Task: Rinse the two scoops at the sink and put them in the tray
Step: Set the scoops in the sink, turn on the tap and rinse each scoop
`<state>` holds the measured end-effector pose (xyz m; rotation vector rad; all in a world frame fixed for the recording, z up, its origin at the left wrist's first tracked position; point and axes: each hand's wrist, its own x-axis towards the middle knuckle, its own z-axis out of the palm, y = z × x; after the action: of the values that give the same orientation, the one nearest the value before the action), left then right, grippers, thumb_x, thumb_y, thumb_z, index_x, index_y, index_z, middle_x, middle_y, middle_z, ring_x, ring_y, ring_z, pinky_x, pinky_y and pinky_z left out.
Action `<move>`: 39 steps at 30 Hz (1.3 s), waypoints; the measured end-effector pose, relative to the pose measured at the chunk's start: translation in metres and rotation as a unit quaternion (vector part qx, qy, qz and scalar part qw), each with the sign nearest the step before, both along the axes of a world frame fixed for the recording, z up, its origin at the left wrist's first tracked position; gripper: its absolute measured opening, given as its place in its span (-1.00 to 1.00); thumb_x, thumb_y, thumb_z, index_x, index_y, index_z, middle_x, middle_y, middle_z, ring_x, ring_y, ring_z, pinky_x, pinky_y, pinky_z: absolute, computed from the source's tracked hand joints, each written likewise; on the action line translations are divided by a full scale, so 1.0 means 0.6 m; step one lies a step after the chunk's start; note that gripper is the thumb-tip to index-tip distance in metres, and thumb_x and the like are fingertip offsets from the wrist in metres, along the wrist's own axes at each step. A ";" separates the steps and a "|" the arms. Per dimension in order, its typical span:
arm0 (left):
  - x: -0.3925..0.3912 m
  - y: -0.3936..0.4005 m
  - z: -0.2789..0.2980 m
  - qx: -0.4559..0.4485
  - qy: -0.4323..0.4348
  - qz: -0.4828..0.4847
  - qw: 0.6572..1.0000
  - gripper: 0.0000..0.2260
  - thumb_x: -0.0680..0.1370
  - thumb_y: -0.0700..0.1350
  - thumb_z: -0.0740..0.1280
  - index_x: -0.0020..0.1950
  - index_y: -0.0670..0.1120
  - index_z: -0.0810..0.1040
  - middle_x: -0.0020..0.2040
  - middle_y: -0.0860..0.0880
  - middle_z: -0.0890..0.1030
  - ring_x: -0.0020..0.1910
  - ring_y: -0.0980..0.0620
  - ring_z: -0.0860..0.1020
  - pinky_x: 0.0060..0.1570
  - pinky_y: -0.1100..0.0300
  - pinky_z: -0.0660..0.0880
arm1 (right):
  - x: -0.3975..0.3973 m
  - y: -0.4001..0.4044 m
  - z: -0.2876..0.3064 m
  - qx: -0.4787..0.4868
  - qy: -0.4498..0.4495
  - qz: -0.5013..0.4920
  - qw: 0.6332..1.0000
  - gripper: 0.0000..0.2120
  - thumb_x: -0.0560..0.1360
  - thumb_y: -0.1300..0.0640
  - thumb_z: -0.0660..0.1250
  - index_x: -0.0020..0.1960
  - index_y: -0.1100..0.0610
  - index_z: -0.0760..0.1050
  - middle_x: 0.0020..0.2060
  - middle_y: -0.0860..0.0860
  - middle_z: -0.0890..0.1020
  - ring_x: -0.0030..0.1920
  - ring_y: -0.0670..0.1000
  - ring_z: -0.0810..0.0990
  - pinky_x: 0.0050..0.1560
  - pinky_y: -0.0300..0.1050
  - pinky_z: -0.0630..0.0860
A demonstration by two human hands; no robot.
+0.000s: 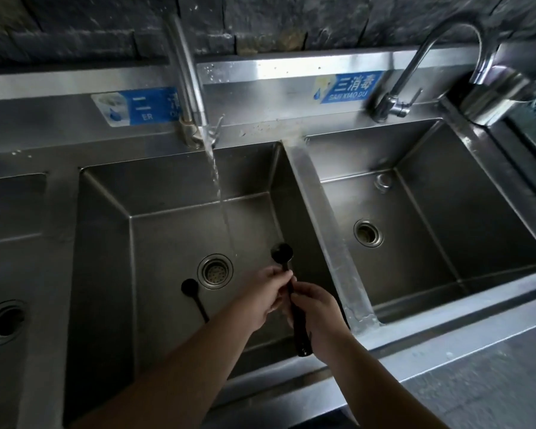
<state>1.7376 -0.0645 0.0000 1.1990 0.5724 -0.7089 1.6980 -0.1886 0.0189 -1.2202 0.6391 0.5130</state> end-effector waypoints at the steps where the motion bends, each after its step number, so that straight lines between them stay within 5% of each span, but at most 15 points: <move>1: 0.010 -0.015 0.003 0.014 -0.013 -0.010 1.000 -0.93 0.57 -0.10 0.33 -0.08 -0.08 0.57 -0.18 -0.07 0.60 -0.28 0.04 0.50 -0.32 0.20 0.33 | 0.009 -0.015 0.003 0.013 -0.005 -0.008 1.000 -0.79 0.57 0.37 0.23 0.14 0.26 0.56 -0.26 0.19 0.67 -0.34 0.06 0.61 -0.36 -0.09 0.51; 7: 0.089 -0.169 0.039 0.089 -0.097 -0.005 0.991 -0.91 0.55 -0.15 0.38 0.03 -0.13 0.58 -0.32 -0.04 0.52 -0.40 0.10 0.46 -0.43 0.30 0.35 | 0.085 -0.170 0.011 0.013 -0.080 0.010 0.997 -0.78 0.52 0.44 0.20 0.05 0.36 0.59 -0.26 0.21 0.67 -0.34 0.06 0.58 -0.38 -0.16 0.48; 13: 0.162 -0.322 0.024 0.139 -0.136 -0.044 0.980 -0.80 0.54 -0.29 0.36 0.16 -0.23 0.59 -0.16 -0.10 0.57 -0.36 0.15 0.50 -0.42 0.42 0.41 | 0.179 -0.334 -0.017 -0.091 -0.077 0.056 0.991 -0.70 0.49 0.38 0.30 -0.18 0.07 0.72 -0.39 0.02 0.71 -0.43 -0.12 0.61 -0.45 -0.32 0.46; 17: 0.216 -0.435 -0.042 0.208 -0.122 -0.091 0.966 -0.95 0.48 -0.23 0.43 -0.08 -0.15 0.62 -0.27 -0.14 0.55 -0.25 -0.03 0.49 -0.23 0.12 0.39 | 0.245 -0.445 -0.088 -0.217 -0.014 0.091 0.972 -0.74 0.45 0.28 0.38 -0.28 -0.01 0.71 -0.53 -0.04 0.61 -0.51 -0.10 0.50 -0.44 -0.19 0.41; 20: 0.241 -0.492 -0.118 0.262 -0.103 -0.144 0.949 -0.91 0.43 -0.20 0.45 -0.24 -0.08 0.58 -0.24 -0.25 0.62 -0.23 -0.11 0.55 -0.22 0.13 0.36 | 0.280 -0.501 -0.156 -0.273 0.058 0.134 0.951 -0.85 0.42 0.26 0.45 -0.28 0.07 0.66 -0.60 -0.06 0.55 -0.52 -0.05 0.51 -0.41 -0.14 0.44; 24: 0.259 -0.530 -0.216 0.320 -0.079 -0.234 0.915 -0.95 0.44 -0.18 0.40 -0.16 -0.07 0.66 -0.21 -0.08 0.68 -0.13 -0.09 0.64 -0.36 0.20 0.39 | 0.312 -0.531 -0.254 -0.305 0.102 0.266 0.909 -0.79 0.42 0.22 0.43 -0.38 0.08 0.56 -0.46 0.06 0.55 -0.40 0.05 0.52 -0.30 -0.08 0.46; 27: 0.259 -0.545 -0.282 0.335 -0.058 -0.255 0.905 -0.90 0.43 -0.25 0.42 -0.10 -0.13 0.71 -0.14 -0.16 0.71 -0.09 -0.11 0.66 -0.12 0.10 0.55 | 0.321 -0.541 -0.321 -0.326 0.122 0.352 0.869 -0.81 0.46 0.16 0.41 -0.33 0.12 0.56 -0.39 0.05 0.59 -0.42 -0.04 0.52 -0.44 -0.34 0.46; 31: 0.246 -0.547 -0.342 0.373 -0.037 -0.281 0.883 -0.83 0.42 -0.18 0.44 0.00 -0.09 0.71 -0.02 -0.10 0.73 0.01 -0.04 0.65 -0.07 0.27 0.44 | 0.322 -0.538 -0.384 -0.350 0.132 0.412 0.831 -0.81 0.45 0.17 0.41 -0.02 0.28 0.65 -0.15 0.23 0.66 -0.10 0.16 0.66 -0.05 -0.05 0.57; 39: 0.238 -0.544 -0.389 0.406 -0.013 -0.302 0.863 -0.83 0.39 -0.13 0.47 -0.04 -0.07 0.69 0.03 -0.11 0.70 0.08 -0.09 0.62 0.01 0.17 0.49 | 0.322 -0.526 -0.420 -0.362 0.153 0.461 0.796 -0.80 0.43 0.14 0.44 0.01 0.21 0.61 0.04 0.20 0.69 0.03 0.15 0.66 -0.36 -0.22 0.42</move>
<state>1.8801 -0.3907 -0.2337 2.2351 0.4773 -1.0163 1.8909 -0.5041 -0.2332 -2.2205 0.4752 1.3914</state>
